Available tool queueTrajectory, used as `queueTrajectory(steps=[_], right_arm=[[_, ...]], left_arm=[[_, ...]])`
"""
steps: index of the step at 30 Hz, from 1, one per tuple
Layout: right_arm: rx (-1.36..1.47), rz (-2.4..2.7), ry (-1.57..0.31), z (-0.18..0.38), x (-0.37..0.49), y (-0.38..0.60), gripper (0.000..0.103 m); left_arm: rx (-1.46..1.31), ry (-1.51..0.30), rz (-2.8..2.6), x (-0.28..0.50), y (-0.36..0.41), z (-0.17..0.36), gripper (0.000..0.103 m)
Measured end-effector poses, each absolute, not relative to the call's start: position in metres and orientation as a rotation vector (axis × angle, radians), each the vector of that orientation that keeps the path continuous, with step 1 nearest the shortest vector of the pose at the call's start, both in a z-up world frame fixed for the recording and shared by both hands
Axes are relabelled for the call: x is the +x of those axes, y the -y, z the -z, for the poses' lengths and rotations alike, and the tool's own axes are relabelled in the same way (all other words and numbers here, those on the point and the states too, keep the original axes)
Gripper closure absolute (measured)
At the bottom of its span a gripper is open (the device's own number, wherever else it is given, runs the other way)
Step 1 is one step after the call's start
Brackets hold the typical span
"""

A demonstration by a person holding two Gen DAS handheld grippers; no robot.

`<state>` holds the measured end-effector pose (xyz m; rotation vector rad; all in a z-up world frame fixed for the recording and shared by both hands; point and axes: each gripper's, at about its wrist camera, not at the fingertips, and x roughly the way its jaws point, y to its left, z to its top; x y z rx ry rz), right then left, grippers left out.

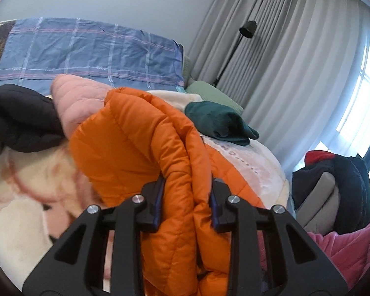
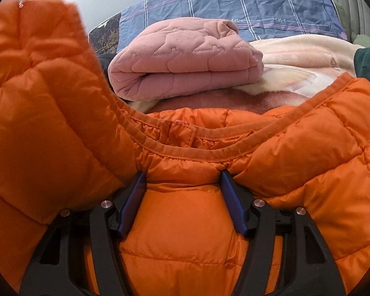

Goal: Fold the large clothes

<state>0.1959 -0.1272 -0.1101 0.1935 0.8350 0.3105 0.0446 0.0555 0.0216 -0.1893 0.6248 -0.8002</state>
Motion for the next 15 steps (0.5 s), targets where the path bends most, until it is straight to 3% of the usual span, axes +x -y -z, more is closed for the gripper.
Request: queueTrajectory(steps=[8,15], right_arm=[[0.311,-0.328,-0.825,0.095,0.188,0.145,0.042],[0.454,-0.396,-0.894,0.072,0.141,0.179,0.072]], left_arm=[[-0.079,-0.663,0.746,0.041,-0.025,-0.024,0.074],[-0.101,-0.671,0.722,0.04,-0.037,-0.024,0.074]])
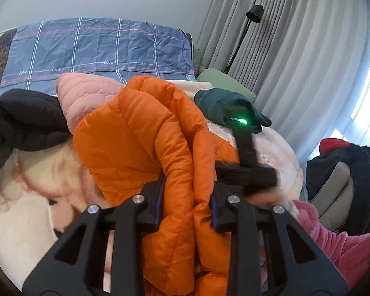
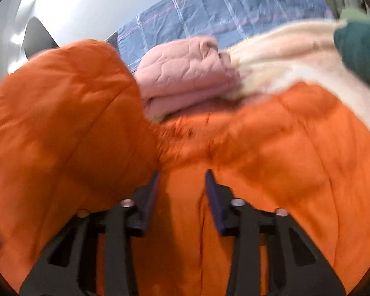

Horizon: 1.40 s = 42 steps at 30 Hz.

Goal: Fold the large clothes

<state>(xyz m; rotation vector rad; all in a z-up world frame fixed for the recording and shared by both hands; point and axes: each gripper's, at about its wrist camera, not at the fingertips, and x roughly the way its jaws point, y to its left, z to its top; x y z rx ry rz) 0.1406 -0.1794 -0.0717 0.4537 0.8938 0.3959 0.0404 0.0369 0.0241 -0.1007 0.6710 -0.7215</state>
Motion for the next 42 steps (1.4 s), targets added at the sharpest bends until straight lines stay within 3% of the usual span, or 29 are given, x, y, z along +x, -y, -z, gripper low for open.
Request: queueTrajectory(steps=[6,10,17,23,28,37,42], right_arm=[[0.273,-0.353,-0.853,0.105,0.135,0.144,0.074],[0.352,-0.393,-0.844,0.101,0.134,0.159,0.074],[0.419,-0.53,-0.754,0.07,0.036,0.193,0.073],[0.445,-0.551,-0.86,0.122,0.028,0.168,0.079],[0.475,-0.553,-0.836,0.12,0.025,0.182,0.082],[0.482,-0.39,-0.631,0.083,-0.03,0.267,0.079],[0.598,-0.26,-0.749,0.128,-0.011,0.306,0.08]], left_arm=[[-0.084,-0.667,0.761,0.04,-0.013,-0.025,0.074],[-0.047,-0.674,0.75,0.042,0.002,-0.029,0.074],[0.025,-0.676,0.727,0.038,0.017,-0.036,0.074],[0.086,-0.724,0.777,0.048,0.052,-0.038,0.074],[0.184,-0.781,0.814,0.056,0.092,-0.021,0.074],[0.224,-0.759,0.851,0.042,0.123,-0.021,0.074],[0.237,-0.744,0.902,0.038,0.148,-0.024,0.074]])
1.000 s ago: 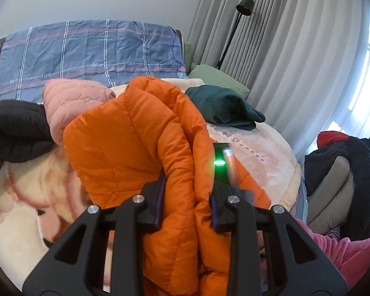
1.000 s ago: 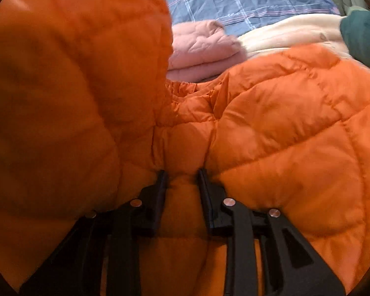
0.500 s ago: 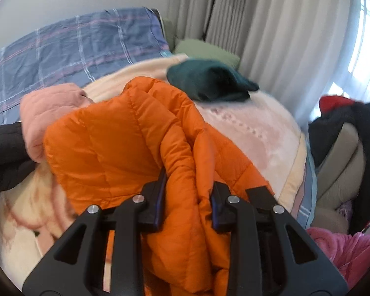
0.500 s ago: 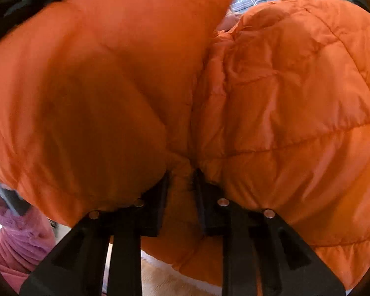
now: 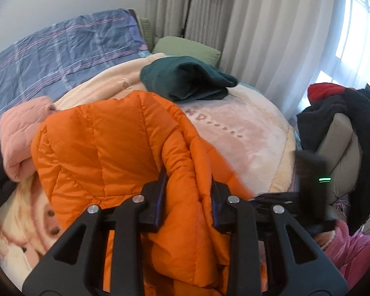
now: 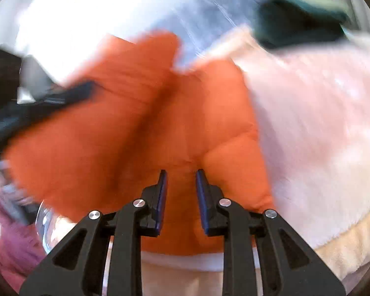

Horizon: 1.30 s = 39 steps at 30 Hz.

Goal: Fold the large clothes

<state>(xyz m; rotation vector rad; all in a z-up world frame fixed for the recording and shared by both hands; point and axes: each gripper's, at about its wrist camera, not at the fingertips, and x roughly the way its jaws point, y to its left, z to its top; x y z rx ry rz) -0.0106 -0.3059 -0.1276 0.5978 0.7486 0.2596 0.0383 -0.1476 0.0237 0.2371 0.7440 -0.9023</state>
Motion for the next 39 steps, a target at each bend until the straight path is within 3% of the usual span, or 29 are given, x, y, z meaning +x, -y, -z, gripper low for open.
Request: queueTrajectory(steps=[6,11,18,21,26,27,28,30,32,35,39], right_arm=[[0.576,-0.257,-0.722,0.131,-0.02,0.304,0.081],[0.577,-0.248,-0.654,0.106,-0.055,0.318,0.079],[0.515,-0.331,-0.537,0.074,-0.105,0.321,0.048],[0.554,-0.374,-0.534,0.07,-0.108,0.322,0.028],[0.56,-0.288,-0.627,0.069,-0.101,0.305,0.026],[0.565,-0.262,-0.642,0.067,-0.092,0.304,0.037],[0.595,-0.252,-0.656,0.073,-0.087,0.307,0.074],[0.684,-0.244,-0.673,0.086,-0.086,0.318,0.088],[0.691,-0.218,-0.654,0.086,-0.093,0.325,0.095],[0.654,-0.162,-0.628,0.082,-0.103,0.33,0.097],[0.667,-0.117,-0.655,0.098,-0.101,0.338,0.097]], left_arm=[[0.255,-0.811,0.964,0.049,0.194,0.005,0.074],[0.21,-0.873,1.045,0.056,0.212,0.029,0.061],[0.048,-0.972,1.175,0.07,0.213,0.044,0.051],[-0.018,-1.011,1.217,0.078,0.212,0.047,0.049],[-0.051,-1.034,1.254,0.077,0.222,0.055,0.049],[-0.041,-1.031,1.256,0.075,0.225,0.056,0.049],[-0.026,-1.024,1.257,0.072,0.23,0.057,0.049],[-0.006,-1.011,1.244,0.071,0.236,0.056,0.049],[-0.002,-1.002,1.226,0.072,0.236,0.05,0.052],[0.049,-0.907,1.168,0.072,0.222,0.027,0.062],[0.132,-0.752,0.987,0.081,0.186,0.001,0.063]])
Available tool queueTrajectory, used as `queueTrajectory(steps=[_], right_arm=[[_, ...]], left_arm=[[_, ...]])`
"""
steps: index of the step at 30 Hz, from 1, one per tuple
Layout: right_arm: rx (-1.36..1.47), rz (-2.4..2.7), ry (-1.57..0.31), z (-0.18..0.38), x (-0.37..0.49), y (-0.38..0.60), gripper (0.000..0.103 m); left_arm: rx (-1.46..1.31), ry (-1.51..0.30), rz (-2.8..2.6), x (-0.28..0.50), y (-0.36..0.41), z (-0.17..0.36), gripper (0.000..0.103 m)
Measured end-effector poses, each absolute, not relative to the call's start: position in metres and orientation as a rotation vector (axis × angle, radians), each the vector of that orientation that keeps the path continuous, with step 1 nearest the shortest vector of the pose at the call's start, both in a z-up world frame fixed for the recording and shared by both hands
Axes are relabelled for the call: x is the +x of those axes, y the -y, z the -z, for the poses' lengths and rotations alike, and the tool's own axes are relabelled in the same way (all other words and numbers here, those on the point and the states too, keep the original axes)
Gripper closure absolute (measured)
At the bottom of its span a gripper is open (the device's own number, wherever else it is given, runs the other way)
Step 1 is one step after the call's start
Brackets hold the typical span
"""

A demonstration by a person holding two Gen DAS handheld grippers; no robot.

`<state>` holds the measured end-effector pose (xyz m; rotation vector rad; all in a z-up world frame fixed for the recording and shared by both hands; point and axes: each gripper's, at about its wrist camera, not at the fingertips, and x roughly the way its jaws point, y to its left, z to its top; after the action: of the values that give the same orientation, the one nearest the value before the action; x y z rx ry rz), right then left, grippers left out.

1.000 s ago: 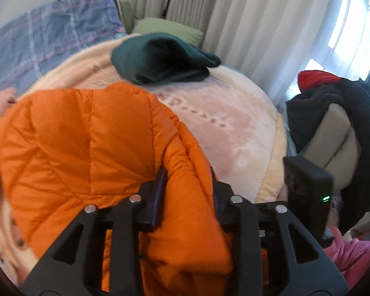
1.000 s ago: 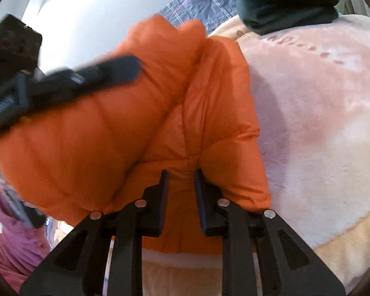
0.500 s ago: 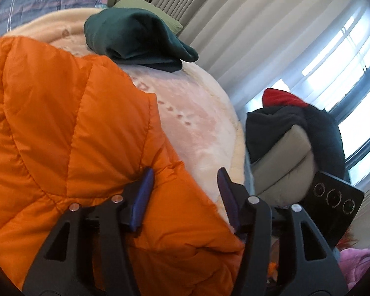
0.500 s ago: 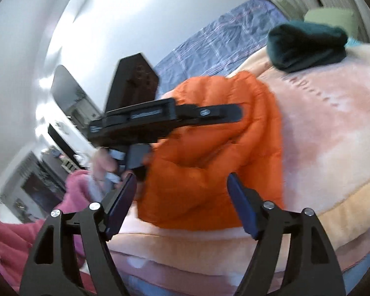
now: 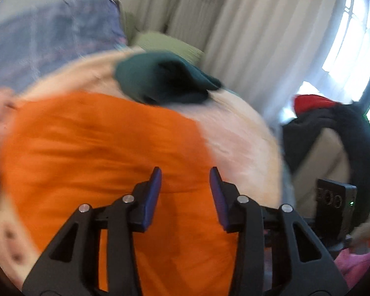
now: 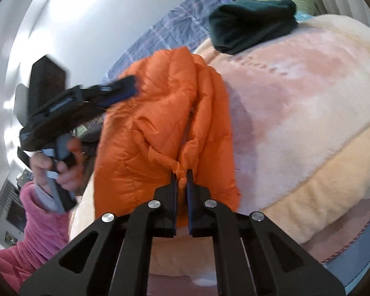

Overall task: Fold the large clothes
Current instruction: 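Lower the jacket onto the bed and regrasp its folded edge with both tools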

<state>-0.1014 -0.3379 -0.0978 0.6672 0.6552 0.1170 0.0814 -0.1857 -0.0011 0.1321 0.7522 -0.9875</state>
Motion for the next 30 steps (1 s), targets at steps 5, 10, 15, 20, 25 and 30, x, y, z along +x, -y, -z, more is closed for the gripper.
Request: queueTrajectory(steps=[5,10,15,20,25,30], right_arm=[[0.608,-0.044,-0.679,0.111,-0.099,0.336,0.097],[0.541,0.029,-0.686,0.112,-0.096,0.335,0.085],[0.468,0.035,-0.607,0.074,-0.109,0.338,0.068],[0.299,-0.062,-0.434,0.019,-0.1,0.31,0.068],[0.259,0.073,-0.63,0.077,-0.038,0.313,0.073],[0.362,0.059,-0.621,0.114,-0.039,0.322,0.072]], left_arm=[[0.298,-0.699,0.84,0.103,0.182,0.019,0.062],[0.395,-0.704,0.846,0.109,0.218,0.062,0.061],[0.425,-0.72,0.836,0.111,0.219,0.072,0.061],[0.432,-0.71,0.828,0.108,0.218,0.075,0.061],[0.44,-0.673,0.814,0.103,0.215,0.077,0.061],[0.389,-0.644,0.823,0.105,0.207,0.081,0.061]])
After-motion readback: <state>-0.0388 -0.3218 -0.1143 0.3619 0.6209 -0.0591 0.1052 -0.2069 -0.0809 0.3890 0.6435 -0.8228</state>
